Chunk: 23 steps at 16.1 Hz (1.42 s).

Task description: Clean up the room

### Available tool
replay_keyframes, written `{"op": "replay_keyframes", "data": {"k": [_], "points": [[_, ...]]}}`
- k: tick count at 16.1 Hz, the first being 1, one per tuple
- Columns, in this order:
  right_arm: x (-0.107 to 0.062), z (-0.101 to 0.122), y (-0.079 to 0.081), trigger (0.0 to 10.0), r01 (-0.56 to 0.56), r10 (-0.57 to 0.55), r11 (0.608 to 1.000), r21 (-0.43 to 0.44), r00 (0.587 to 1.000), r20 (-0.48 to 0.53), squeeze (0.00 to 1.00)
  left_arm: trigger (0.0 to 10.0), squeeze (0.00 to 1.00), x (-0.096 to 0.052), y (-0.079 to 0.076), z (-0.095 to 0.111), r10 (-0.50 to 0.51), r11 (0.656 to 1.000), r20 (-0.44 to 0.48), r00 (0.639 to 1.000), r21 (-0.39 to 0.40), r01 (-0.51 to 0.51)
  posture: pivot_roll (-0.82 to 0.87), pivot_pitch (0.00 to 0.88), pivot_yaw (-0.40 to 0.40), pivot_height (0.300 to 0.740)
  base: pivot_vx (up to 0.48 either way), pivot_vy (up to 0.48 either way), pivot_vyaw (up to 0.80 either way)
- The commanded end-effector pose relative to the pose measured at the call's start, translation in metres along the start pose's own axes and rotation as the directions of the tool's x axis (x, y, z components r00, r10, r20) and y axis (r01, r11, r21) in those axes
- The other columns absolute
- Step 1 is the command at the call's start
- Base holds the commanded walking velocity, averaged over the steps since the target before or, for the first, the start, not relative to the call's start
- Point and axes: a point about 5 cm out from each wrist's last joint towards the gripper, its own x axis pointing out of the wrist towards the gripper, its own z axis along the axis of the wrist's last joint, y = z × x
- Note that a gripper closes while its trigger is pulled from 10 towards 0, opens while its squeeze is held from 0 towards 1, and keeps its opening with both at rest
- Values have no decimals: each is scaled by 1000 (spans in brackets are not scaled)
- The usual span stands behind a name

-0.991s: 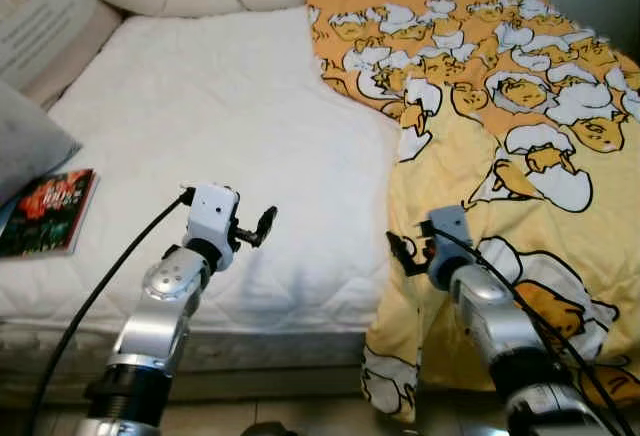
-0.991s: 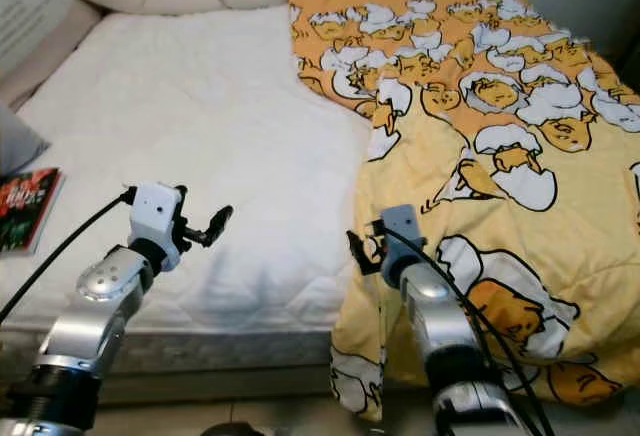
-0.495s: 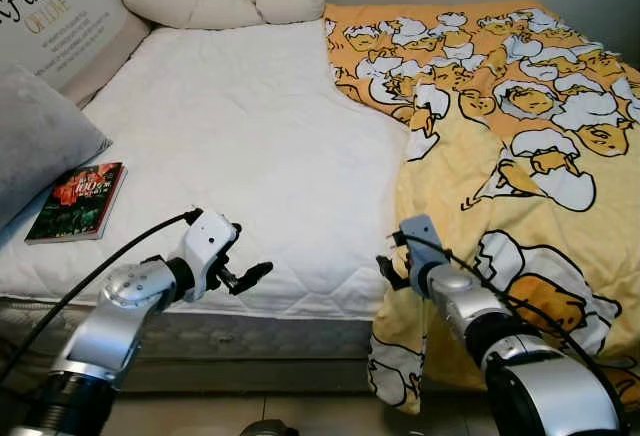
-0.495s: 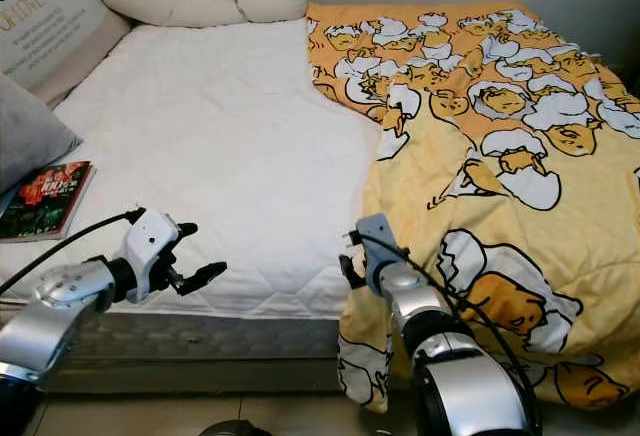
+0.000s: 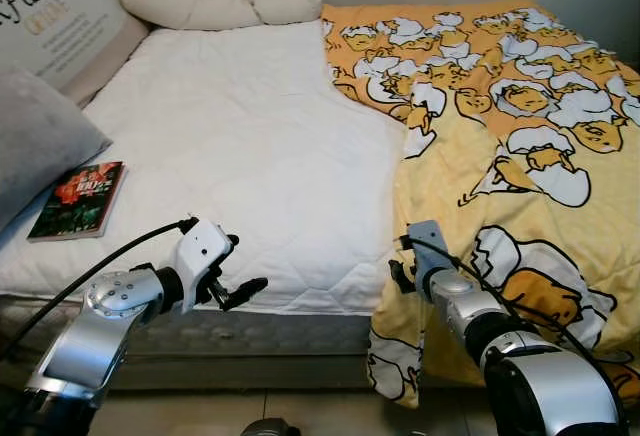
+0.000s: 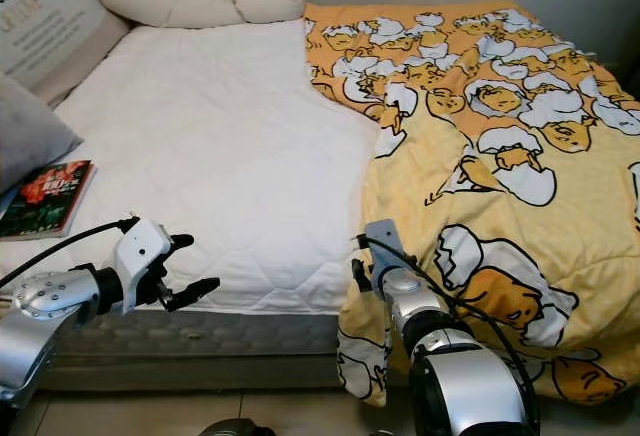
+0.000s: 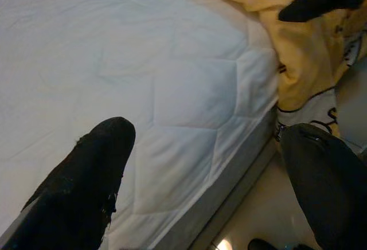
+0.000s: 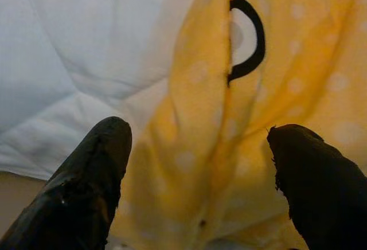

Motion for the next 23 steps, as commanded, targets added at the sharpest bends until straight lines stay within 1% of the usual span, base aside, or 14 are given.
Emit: {"op": "replay_keyframes", "data": {"k": [1, 3, 4, 6, 9, 10, 11, 12, 13, 14, 16, 18, 20, 23], "points": [[0, 4, 1, 2549, -13, 12, 999, 39, 1000, 16, 0, 10000, 0, -4, 2, 1, 2, 1000, -10, 1000, 12, -2, 234, 0, 72, 740, 0, 0, 0], [0, 7, -1, 1294, -20, 18, 998, 61, 999, 40, 0, 10000, 0, -8, 1, 4, 7, 1000, -8, 1000, 22, -7, 253, 9, 73, 740, 0, 0, 0], [0, 8, -2, 0, -19, 16, 998, 62, 999, 46, 0, 10000, 0, -11, 0, 6, 8, 1000, -5, 1000, 21, -8, 264, 29, 73, 740, 0, 0, 0], [0, 8, -6, 0, 12, -15, 998, 59, 999, 50, 0, 10000, 0, -16, -9, 7, -3, 1000, -1, 1000, 17, 3, 283, 76, 66, 740, 0, 0, 0], [0, 10, -9, 0, 35, -39, 997, 71, 997, 61, 0, 10000, 0, -20, -15, 9, -4, 1000, 2, 1000, 6, 4, 297, 119, 57, 740, 0, 0, 0], [-1, 13, -10, 4314, 43, -49, 996, 82, 996, 77, 0, 10000, 0, -22, -16, 11, 2, 1000, 7, 1000, 1, -2, 300, 138, 55, 740, 0, 0, 0], [-1, 14, -10, 6039, 48, -55, 995, 85, 995, 86, 0, 10000, 0, -23, -17, 11, 5, 1000, 8, 1000, 0, -5, 300, 138, 55, 740, 0, 0, 0], [-1, 18, -13, 10000, 73, -81, 994, 79, 991, 106, 0, 10000, 0, -26, -18, 13, 18, 1000, 13, 1000, -4, -18, 303, 158, 46, 740, 0, 0, 0], [-2, 20, -16, 10000, 98, -108, 992, 79, 986, 127, 0, 10000, 0, -28, -19, 14, 32, 999, 17, 999, -9, -32, 303, 165, 44, 740, 0, 0, 0], [-2, 23, -16, 10000, 84, -104, 989, 124, 981, 162, 1000, 10000, 0, -30, -20, 14, 39, 999, 17, 999, -14, -39, 302, 170, 42, 740, 0, 0, 0], [-3, 27, -16, 10000, 83, -109, 987, 136, 974, 199, 1000, 10000, 0, -31, -22, 14, 43, 999, 15, 999, -18, -43, 298, 175, 40, 740, 0, 0, 0], [-4, 30, -17, 10000, 92, -136, 979, 182, 960, 244, 1000, 10000, 0, -31, -24, 14, 61, 998, 22, 998, -32, -60, 273, 160, 34, 740, 0, 0, 0], [-6, 33, -13, 10000, 72, -130, 978, 193, 944, 305, 1000, 10000, 0, -26, -23, 13, 131, 989, 54, 990, -75, -127, 240, 133, 26, 740, 0, 0, 0], [-7, 30, -8, 10000, 41, -81, 992, 123, 937, 341, 1000, 10000, 0, -16, -24, 16, 150, 986, 77, 986, -80, -144, 224, 124, 28, 740, 0, 0, 0]]}}
